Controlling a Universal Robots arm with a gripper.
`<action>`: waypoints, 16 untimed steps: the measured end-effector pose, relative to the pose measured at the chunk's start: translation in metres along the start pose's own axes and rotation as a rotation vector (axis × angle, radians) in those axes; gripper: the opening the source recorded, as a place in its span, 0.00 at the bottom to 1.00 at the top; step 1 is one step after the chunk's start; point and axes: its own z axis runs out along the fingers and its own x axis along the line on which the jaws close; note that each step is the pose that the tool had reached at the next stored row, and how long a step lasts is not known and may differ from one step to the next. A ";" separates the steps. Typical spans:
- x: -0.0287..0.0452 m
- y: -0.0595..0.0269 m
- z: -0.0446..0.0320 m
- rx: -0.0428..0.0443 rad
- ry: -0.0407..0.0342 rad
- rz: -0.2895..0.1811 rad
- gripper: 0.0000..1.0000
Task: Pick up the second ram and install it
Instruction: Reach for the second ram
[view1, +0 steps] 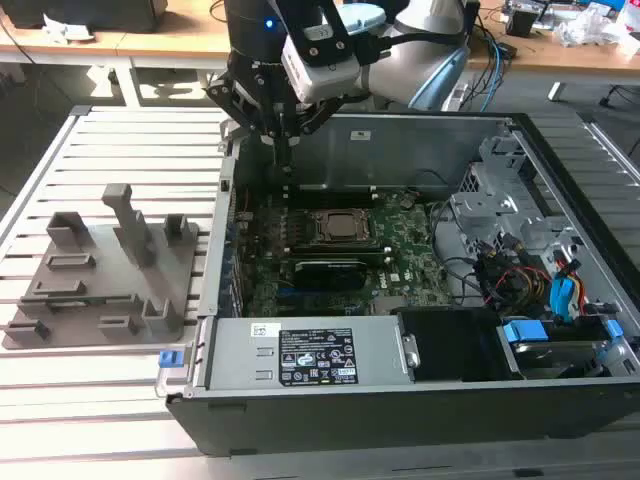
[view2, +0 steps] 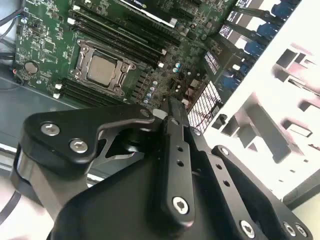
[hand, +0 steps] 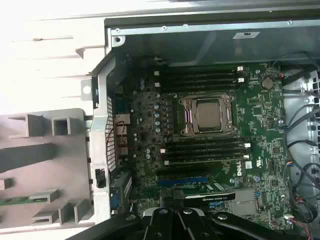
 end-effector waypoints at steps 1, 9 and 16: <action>0.0001 0.0000 0.0000 0.0002 0.0001 0.000 0.11; 0.0382 -0.0028 -0.0010 0.0002 0.0000 0.000 0.11; 0.0748 -0.0055 -0.0019 0.0002 0.0000 0.000 0.11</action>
